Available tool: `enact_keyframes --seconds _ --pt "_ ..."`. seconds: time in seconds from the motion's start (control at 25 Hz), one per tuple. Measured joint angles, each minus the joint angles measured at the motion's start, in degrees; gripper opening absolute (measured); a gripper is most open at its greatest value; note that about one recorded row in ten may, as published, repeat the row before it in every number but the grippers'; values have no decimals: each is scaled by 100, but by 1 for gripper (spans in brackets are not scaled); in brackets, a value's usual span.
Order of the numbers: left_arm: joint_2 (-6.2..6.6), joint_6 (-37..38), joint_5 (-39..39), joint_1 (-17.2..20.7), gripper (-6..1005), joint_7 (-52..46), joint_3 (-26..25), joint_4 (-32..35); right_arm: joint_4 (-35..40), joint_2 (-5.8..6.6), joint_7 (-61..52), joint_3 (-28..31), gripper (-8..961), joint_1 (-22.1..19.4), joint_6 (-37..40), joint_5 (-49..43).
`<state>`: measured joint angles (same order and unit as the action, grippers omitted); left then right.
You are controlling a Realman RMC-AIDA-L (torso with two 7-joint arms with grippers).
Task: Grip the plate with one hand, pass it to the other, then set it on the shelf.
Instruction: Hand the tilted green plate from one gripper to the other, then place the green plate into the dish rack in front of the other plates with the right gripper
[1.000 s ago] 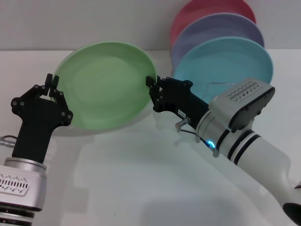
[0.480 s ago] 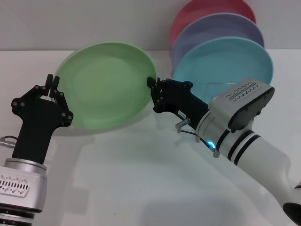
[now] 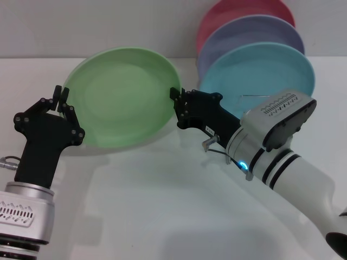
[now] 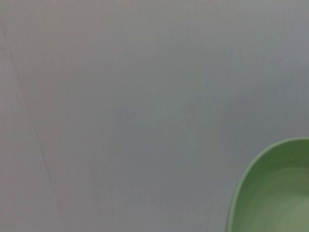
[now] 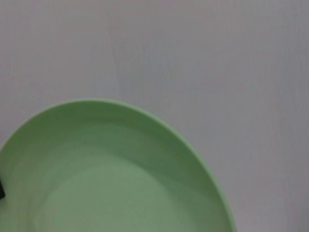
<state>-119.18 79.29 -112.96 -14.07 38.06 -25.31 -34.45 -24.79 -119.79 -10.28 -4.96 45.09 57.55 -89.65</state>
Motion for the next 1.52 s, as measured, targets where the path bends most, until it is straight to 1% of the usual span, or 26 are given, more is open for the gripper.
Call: enact_keyframes --seconds 0.6,0.8,0.92,1.08,1.16,1.2,1.24,1.28,1.32,1.36,1.4,1.44,1.48,1.52 --pt "33 7 -11 10 35 -27 67 9 0 0 1 110 31 -15 -8 0" --pt "43 64 -11 17 144 -53 46 9 1 0 1 117 30 -18 -8 0" --pt "47 206 2 29 332 -75 40 9 1 0 1 119 30 -18 -8 0" --pt "57 440 21 81 327 -202 -44 14 2 0 1 119 29 -18 -8 0" --pt "59 661 21 139 325 -548 -212 62 5 0 13 119 29 -17 -8 0" --pt "66 852 21 193 325 -1041 -426 156 7 0 114 119 28 -12 22 0" --pt "66 852 21 193 325 -1041 -426 156 7 0 174 119 28 -12 51 0" --pt "77 1028 13 227 325 -1713 -661 319 4 0 277 119 28 -14 134 -1" --pt "77 1028 13 227 324 -1713 -661 319 4 0 277 119 28 -14 134 -1" --pt "83 1080 8 234 324 -2021 -754 401 4 0 356 119 28 -24 230 -31" --pt "96 1137 4 226 324 -2888 -1019 659 16 0 431 119 27 -55 480 -172" --pt "96 1137 4 226 324 -2888 -1019 659 16 0 431 119 27 -55 480 -172" --pt "103 1146 4 215 324 -3271 -1130 776 72 0 445 119 27 -113 847 -379" --pt "109 1147 1 188 323 -3656 -1236 913 72 0 445 119 27 -113 847 -379"
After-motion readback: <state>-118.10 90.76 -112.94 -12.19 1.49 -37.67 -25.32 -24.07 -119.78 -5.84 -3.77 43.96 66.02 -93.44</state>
